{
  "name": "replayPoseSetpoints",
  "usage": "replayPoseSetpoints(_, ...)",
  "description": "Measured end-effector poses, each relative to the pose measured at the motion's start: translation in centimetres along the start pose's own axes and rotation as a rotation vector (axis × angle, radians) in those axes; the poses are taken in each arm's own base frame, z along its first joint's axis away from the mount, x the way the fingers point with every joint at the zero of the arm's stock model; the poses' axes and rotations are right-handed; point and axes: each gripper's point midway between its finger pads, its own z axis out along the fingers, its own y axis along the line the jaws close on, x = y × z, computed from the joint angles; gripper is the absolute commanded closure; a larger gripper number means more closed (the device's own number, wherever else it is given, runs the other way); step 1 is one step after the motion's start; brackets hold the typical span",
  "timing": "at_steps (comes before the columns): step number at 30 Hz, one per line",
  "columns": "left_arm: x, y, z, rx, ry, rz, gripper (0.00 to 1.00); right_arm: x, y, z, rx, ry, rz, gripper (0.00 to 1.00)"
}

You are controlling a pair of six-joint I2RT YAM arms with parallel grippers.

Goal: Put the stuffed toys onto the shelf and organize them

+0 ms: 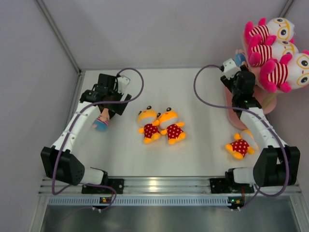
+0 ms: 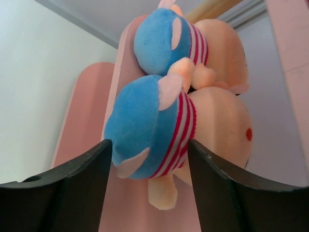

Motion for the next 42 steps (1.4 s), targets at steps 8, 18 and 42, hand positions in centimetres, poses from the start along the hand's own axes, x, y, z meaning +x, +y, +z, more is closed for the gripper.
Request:
replayPoseSetpoints(8, 0.0, 0.0, 0.0, 0.0, 0.003, 0.005, 0.02, -0.9, 1.5, -2.2, -0.088, -0.007, 0.007, 0.15)
replayPoseSetpoints(18, 6.8, 7.2, 3.7, -0.108, 0.242, -0.14, 0.02, -10.0, 4.2, -7.2, -0.199, -0.201, -0.023, 0.12)
replayPoseSetpoints(42, 15.9, 11.3, 7.1, -0.008, 0.43, -0.427, 0.33, -17.2, 16.4, -20.1, -0.528, -0.545, -0.068, 0.12)
